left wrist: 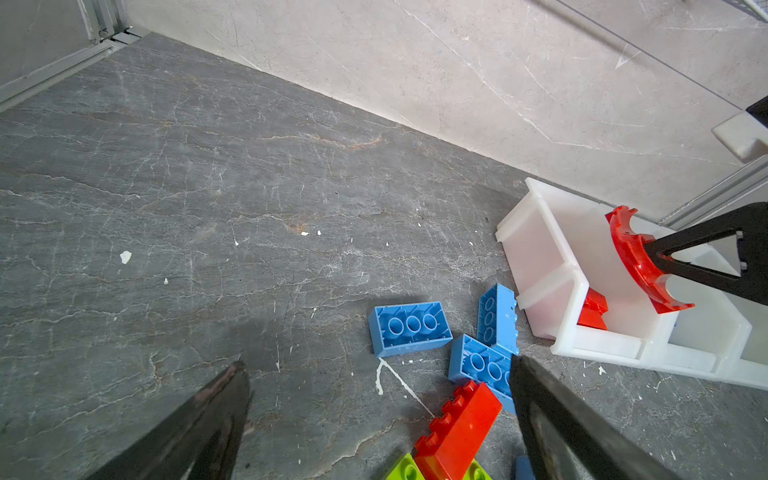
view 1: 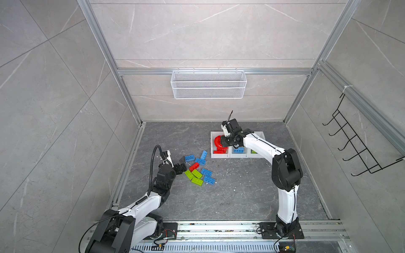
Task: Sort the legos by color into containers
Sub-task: 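Carry the red arch into the red compartment and open the right gripper, then move the right gripper back over the pile toward a blue brick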
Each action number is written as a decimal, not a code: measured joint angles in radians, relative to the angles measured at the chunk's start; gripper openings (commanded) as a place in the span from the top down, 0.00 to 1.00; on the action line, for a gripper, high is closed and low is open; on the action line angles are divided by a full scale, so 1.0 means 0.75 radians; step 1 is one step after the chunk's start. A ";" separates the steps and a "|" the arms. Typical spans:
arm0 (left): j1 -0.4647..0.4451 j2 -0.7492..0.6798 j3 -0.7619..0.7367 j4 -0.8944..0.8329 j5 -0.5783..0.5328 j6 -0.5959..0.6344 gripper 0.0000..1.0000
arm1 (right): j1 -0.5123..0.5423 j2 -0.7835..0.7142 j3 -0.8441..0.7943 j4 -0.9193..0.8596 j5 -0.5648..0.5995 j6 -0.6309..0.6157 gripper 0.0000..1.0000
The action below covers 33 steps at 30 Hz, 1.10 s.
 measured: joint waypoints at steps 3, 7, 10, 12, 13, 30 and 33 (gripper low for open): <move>0.000 -0.014 0.000 -0.001 0.000 0.000 0.00 | -0.008 0.001 0.039 -0.036 -0.004 -0.017 0.45; 0.000 -0.031 0.000 0.001 -0.001 0.001 0.00 | -0.007 -0.002 0.074 -0.073 -0.005 -0.024 0.43; 0.000 -0.031 0.000 0.000 -0.001 0.001 0.00 | -0.008 -0.031 0.061 -0.094 -0.027 -0.034 0.42; 0.000 -0.031 0.000 0.000 -0.001 0.001 0.00 | -0.004 -0.105 -0.011 -0.081 -0.076 -0.050 0.41; 0.000 -0.032 0.000 0.000 -0.001 0.001 0.00 | 0.003 -0.166 -0.076 -0.060 -0.101 -0.056 0.40; 0.000 -0.058 0.000 -0.003 -0.007 0.016 0.00 | 0.409 -0.423 -0.803 0.212 -0.291 -0.119 0.30; 0.000 -0.058 0.000 -0.006 -0.007 0.016 0.00 | 0.427 -0.405 -0.799 0.212 -0.293 -0.122 0.30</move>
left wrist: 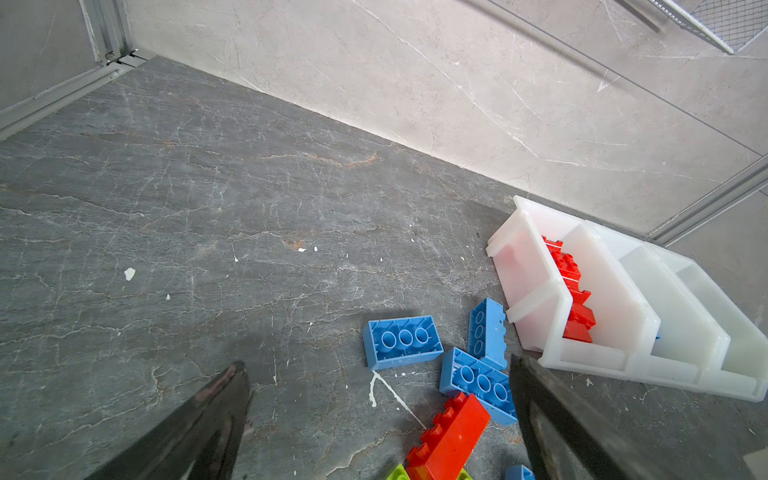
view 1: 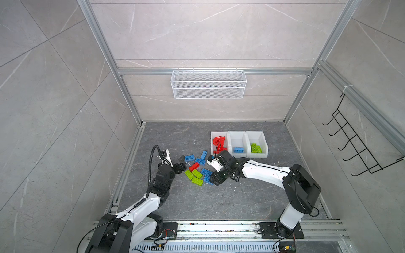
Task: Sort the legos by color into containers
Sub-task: 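Move the right gripper back over the pile toward a blue brick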
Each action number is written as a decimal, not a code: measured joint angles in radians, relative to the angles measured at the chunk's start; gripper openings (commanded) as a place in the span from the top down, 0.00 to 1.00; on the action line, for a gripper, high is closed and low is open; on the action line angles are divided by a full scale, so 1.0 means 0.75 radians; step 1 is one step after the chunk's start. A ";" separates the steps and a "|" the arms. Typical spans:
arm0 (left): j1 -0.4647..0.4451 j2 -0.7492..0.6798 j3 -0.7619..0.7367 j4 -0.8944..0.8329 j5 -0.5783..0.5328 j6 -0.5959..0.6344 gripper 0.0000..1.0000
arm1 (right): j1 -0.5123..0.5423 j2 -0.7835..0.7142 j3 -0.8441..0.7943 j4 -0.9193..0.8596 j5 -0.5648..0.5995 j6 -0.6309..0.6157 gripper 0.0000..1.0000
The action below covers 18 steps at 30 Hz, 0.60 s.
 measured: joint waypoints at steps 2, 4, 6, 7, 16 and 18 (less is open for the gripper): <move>0.000 0.000 0.000 -0.002 0.000 0.000 0.00 | 0.009 0.023 0.017 0.000 0.005 -0.002 0.30; 0.000 0.000 0.000 -0.002 0.000 0.001 0.00 | 0.017 0.051 0.035 0.001 0.019 -0.002 0.30; 0.000 0.001 0.001 -0.002 0.002 0.001 0.00 | 0.025 0.084 0.046 0.002 0.024 -0.002 0.30; 0.000 0.001 0.001 -0.002 0.004 0.000 0.00 | 0.028 0.097 0.049 0.001 0.025 -0.002 0.31; 0.000 0.002 0.003 -0.002 0.008 0.000 0.00 | 0.086 0.153 0.072 -0.005 0.074 -0.018 0.35; 0.000 0.004 0.003 -0.002 0.009 0.000 0.00 | 0.090 0.177 0.087 -0.005 0.089 -0.019 0.36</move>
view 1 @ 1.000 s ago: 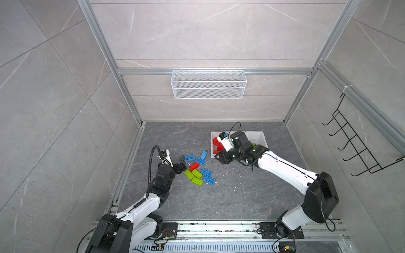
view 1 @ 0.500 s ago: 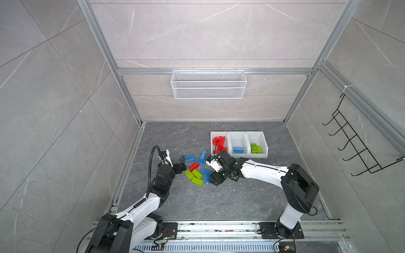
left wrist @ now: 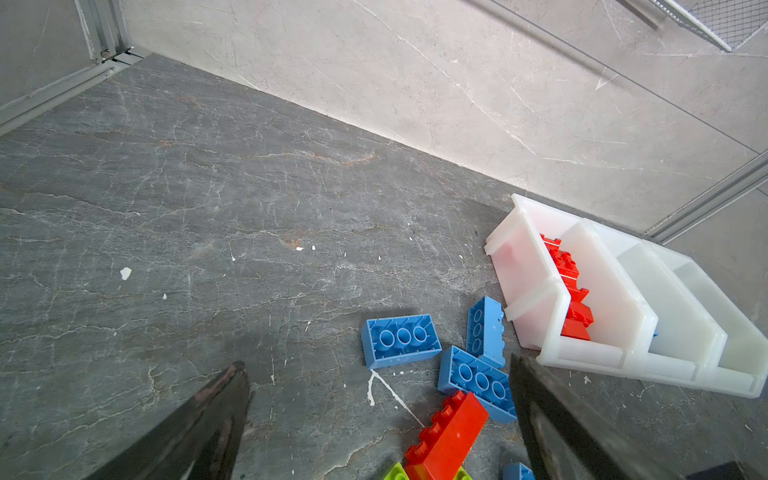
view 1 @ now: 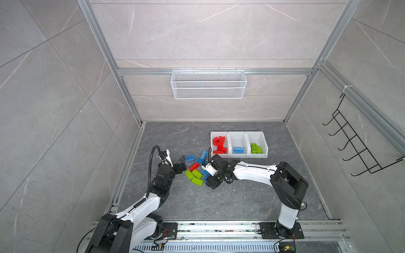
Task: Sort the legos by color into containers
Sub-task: 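Move the right gripper back over the pile toward a blue brick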
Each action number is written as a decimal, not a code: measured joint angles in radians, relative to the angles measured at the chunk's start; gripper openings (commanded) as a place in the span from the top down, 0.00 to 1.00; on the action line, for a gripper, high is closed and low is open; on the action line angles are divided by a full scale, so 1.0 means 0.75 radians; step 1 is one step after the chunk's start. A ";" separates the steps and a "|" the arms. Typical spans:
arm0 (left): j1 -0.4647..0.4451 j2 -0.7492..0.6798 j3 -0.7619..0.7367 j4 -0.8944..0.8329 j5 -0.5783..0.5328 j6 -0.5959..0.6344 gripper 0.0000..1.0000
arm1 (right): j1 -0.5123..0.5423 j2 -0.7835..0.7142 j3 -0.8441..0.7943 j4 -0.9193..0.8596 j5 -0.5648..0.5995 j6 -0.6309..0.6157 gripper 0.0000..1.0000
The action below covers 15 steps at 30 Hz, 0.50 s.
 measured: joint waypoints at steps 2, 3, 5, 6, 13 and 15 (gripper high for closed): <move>0.000 0.006 0.003 -0.001 -0.001 0.000 0.00 | 0.001 0.031 0.015 -0.003 0.018 -0.003 0.39; 0.000 0.010 0.005 -0.002 -0.001 0.000 0.00 | 0.002 0.041 0.028 -0.009 0.028 -0.003 0.41; 0.000 0.013 0.009 -0.003 -0.002 0.001 0.00 | 0.006 0.057 0.050 -0.009 0.046 -0.004 0.45; 0.000 0.013 0.010 -0.003 -0.002 0.001 0.00 | 0.007 0.065 0.055 -0.010 0.052 -0.004 0.46; 0.000 0.003 0.010 -0.012 -0.005 0.001 0.00 | 0.021 0.069 0.061 -0.021 0.103 -0.004 0.61; 0.000 0.001 0.010 -0.012 -0.007 0.001 0.00 | 0.023 0.068 0.061 -0.028 0.122 -0.009 0.64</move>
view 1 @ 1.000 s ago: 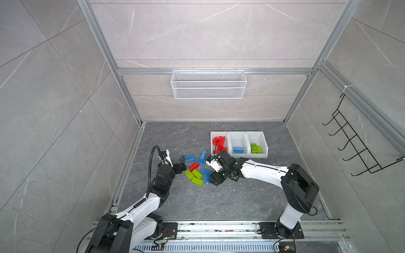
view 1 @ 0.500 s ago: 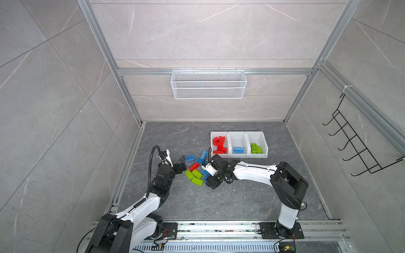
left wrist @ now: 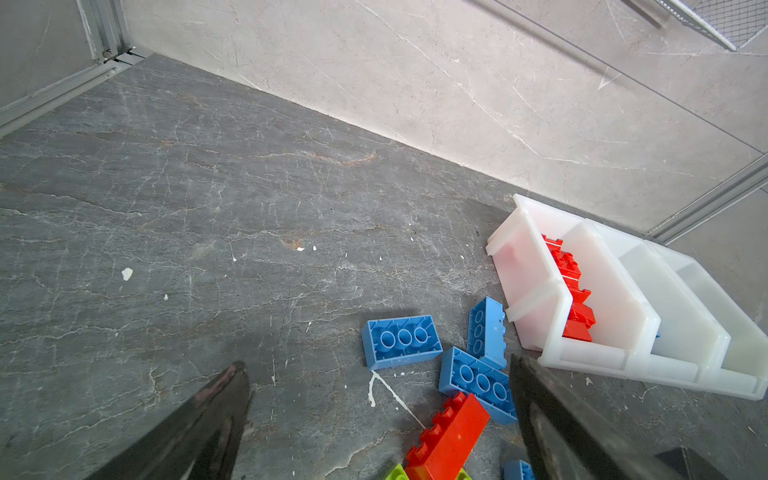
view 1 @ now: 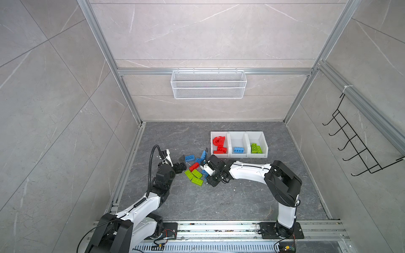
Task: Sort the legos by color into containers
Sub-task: 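Move the right gripper back over the pile toward a blue brick, then close the right gripper on the blue brick and lift it, then carry the blue brick into the blue compartment and release it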
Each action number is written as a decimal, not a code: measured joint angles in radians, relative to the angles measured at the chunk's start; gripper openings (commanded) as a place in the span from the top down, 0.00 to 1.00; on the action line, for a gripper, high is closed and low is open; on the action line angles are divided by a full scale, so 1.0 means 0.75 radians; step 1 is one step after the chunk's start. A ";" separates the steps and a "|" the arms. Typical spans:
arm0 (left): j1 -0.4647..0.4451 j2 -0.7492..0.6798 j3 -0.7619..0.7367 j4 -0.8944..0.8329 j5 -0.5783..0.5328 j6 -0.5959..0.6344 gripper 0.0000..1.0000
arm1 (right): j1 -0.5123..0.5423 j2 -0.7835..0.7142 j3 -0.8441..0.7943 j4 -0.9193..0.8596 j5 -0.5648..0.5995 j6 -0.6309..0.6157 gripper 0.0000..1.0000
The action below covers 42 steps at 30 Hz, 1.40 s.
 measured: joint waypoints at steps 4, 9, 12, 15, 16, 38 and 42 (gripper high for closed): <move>0.000 0.000 0.000 -0.001 -0.001 0.000 0.00 | 0.001 -0.030 -0.020 -0.004 0.030 0.002 0.67; 0.000 0.000 0.000 -0.001 0.000 0.000 0.00 | 0.001 -0.146 -0.074 0.006 0.034 0.020 0.71; 0.000 0.000 0.000 -0.001 0.000 0.000 0.00 | 0.001 -0.193 -0.080 0.023 0.031 0.027 0.73; 0.000 0.000 0.000 -0.001 0.001 0.000 0.00 | -0.001 -0.205 -0.082 0.037 0.027 0.027 0.79; 0.000 0.000 0.000 -0.001 0.001 0.000 0.00 | -0.003 -0.208 -0.090 0.045 0.029 0.030 0.82; 0.000 0.141 0.038 0.074 0.180 0.000 0.00 | -0.645 -0.551 -0.189 0.221 -0.065 0.235 0.82; 0.000 0.138 0.031 0.118 0.207 0.000 0.00 | -0.717 -0.439 -0.035 0.188 -0.040 0.232 0.81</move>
